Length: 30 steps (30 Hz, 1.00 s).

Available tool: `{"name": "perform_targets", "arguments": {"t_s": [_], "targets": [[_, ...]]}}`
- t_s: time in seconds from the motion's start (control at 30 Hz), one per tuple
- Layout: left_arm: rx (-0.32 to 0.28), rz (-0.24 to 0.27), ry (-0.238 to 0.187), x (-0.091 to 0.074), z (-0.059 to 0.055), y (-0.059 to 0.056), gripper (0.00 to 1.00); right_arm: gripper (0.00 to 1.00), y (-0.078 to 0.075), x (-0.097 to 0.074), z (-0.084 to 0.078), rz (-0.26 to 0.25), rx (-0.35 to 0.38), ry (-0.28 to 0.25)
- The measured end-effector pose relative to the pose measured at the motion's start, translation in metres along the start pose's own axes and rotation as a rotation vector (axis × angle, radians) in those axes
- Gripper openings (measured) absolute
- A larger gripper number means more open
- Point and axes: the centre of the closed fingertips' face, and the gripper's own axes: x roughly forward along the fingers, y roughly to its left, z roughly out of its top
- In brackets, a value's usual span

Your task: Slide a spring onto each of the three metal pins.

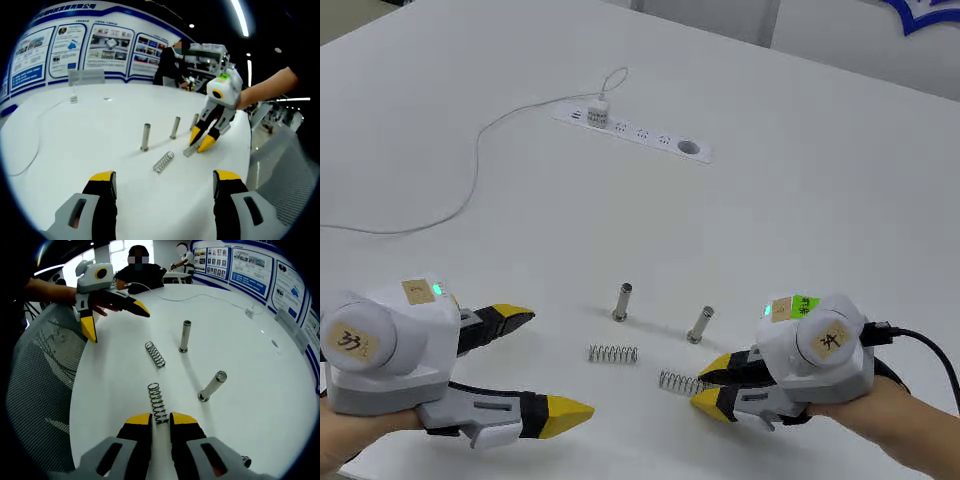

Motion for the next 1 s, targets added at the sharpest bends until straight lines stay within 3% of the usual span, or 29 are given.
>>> {"name": "perform_targets", "arguments": {"t_s": [0.13,0.57,1.0], "targets": [[0.006,-0.001,0.007,0.0,-0.002,0.0,0.81,0.12,0.002,0.001,0.001,0.015,0.0,-0.004],[0.019,-0.015,0.021,0.001,-0.004,-0.004,0.81,0.1,0.002,0.0,0.004,-0.018,-0.023,0.004],[0.023,-0.028,0.011,0.003,-0.001,-0.007,0.8,0.1,-0.003,-0.032,0.022,-0.045,-0.085,-0.016]]}}
